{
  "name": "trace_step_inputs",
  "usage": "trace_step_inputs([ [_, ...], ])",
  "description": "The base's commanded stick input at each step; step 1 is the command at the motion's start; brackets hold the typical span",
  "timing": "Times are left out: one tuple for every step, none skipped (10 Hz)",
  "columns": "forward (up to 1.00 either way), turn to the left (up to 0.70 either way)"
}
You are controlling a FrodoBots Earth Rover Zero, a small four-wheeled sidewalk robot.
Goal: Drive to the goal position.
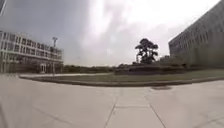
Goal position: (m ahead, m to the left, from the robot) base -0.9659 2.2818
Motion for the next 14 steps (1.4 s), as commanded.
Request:
trace_step_inputs([
  [0.00, -0.45],
  [0.00, -0.45],
  [0.00, -0.45],
  [0.00, -0.45],
  [0.00, -0.45],
  [0.00, -0.45],
  [0.00, -0.45],
  [0.00, -0.45],
  [0.00, -0.45],
  [0.00, -0.45],
  [0.00, -0.45],
  [0.70, 0.00],
  [0.70, 0.00],
  [0.70, 0.00],
])
